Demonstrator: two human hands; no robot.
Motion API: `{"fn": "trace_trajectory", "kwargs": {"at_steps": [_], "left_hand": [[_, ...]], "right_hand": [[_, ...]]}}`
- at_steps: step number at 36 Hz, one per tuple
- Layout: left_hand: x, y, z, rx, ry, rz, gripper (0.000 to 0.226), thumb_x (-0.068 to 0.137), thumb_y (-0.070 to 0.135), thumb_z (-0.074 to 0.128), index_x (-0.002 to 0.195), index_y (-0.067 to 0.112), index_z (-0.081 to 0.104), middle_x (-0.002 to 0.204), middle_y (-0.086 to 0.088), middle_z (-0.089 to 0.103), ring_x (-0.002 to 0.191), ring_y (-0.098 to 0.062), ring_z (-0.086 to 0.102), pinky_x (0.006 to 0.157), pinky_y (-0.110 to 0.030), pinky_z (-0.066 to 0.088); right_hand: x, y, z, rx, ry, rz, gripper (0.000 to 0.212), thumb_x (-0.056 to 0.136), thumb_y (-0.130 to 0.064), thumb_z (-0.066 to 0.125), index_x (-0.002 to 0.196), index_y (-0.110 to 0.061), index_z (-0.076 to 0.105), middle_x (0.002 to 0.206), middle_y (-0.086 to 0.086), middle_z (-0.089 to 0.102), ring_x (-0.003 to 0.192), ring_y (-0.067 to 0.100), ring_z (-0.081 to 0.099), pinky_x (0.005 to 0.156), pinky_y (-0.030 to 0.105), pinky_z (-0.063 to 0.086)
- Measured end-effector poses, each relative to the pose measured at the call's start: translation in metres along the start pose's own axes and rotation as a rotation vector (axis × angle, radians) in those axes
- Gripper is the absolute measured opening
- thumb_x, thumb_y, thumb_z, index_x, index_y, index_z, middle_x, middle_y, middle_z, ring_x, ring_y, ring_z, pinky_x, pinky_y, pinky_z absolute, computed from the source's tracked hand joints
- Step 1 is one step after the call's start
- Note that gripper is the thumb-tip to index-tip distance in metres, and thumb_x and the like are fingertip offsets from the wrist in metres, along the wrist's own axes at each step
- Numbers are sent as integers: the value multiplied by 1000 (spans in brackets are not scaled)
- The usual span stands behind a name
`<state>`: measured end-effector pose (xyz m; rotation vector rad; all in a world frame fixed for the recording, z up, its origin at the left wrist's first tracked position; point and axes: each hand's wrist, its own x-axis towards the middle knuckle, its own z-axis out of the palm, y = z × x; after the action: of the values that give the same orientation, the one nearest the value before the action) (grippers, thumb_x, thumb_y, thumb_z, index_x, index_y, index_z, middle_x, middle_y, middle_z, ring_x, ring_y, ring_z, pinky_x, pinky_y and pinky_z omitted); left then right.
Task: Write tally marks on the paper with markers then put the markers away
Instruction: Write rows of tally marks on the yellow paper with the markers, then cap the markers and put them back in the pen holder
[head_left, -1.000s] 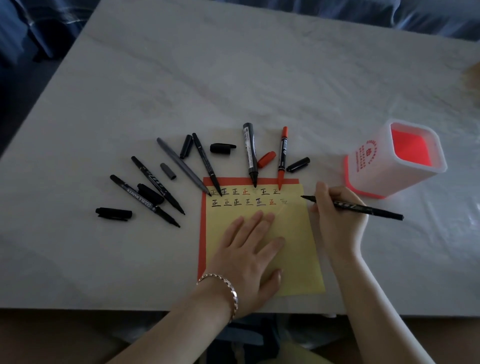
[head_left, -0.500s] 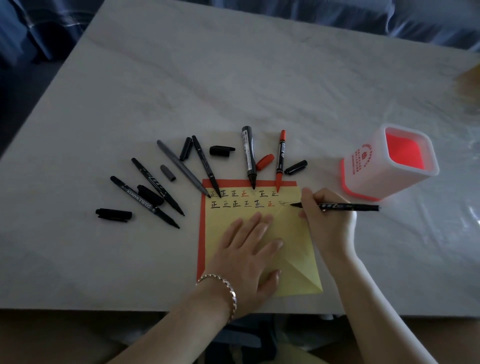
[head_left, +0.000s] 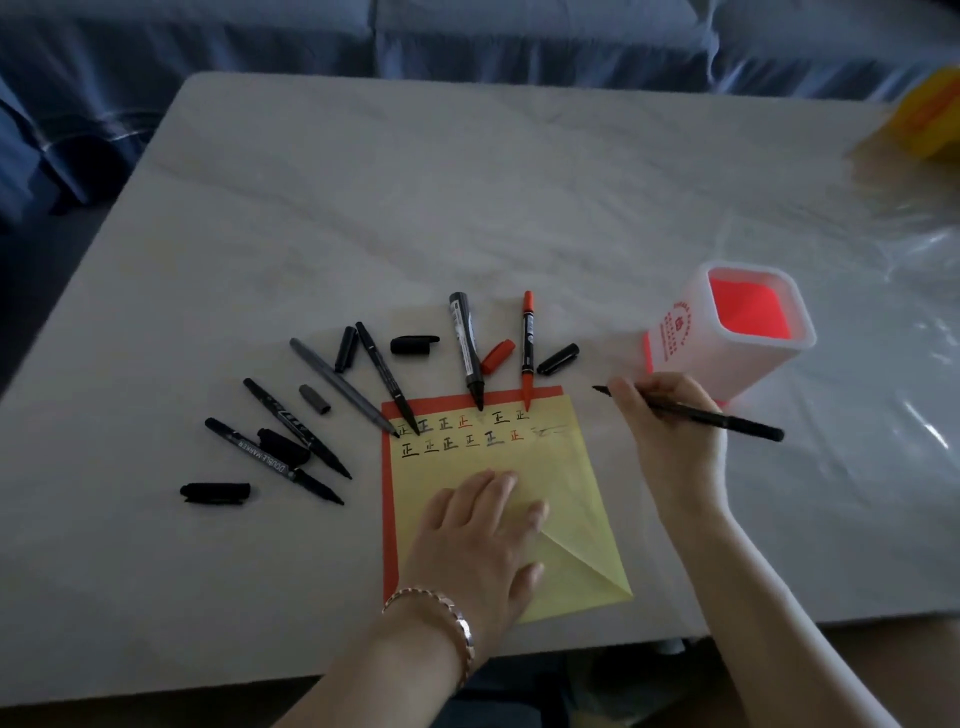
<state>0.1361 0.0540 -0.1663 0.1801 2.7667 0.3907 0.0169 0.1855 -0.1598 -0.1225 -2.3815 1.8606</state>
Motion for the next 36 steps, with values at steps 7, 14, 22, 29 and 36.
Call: {"fn": "trace_trajectory", "kwargs": {"at_steps": [7, 14, 22, 29, 36], "left_hand": [[19, 3, -26, -51, 121, -36, 36, 95, 36, 32, 129, 26, 38, 137, 6, 30, 127, -11, 25, 107, -27, 19], [89, -3, -59, -38, 403, -75, 26, 91, 26, 43, 114, 17, 52, 116, 4, 53, 112, -19, 39, 91, -28, 28], [147, -2, -70, 153, 201, -151, 36, 88, 16, 53, 124, 18, 45, 124, -6, 47, 116, -27, 35, 95, -32, 32], [142, 1, -56, -83, 292, -122, 30, 86, 11, 53, 115, 20, 56, 113, -6, 59, 113, -26, 44, 93, -32, 38], [77, -1, -63, -644, 509, -114, 11, 86, 12, 59, 90, 22, 57, 85, 8, 61, 73, -1, 57, 66, -5, 41]], "right_hand": [[2, -14, -27, 215, -158, 129, 25, 94, -19, 45, 84, -25, 67, 75, -5, 73, 74, 12, 64, 67, 20, 49], [4, -17, -39, 159, -80, 138, 26, 89, -7, 49, 73, -19, 65, 55, -5, 67, 60, 8, 62, 58, 15, 51], [-3, -13, -48, 218, -54, 200, 18, 89, -7, 51, 79, -8, 66, 60, 2, 66, 61, 12, 63, 61, 22, 52], [-10, -9, -56, 250, 3, 220, 20, 89, -8, 51, 77, -8, 66, 61, 4, 66, 60, 12, 62, 60, 21, 52], [-17, -16, -60, 438, 37, 189, 34, 91, -14, 48, 64, -14, 70, 57, 7, 67, 53, 16, 64, 54, 20, 52]]}}
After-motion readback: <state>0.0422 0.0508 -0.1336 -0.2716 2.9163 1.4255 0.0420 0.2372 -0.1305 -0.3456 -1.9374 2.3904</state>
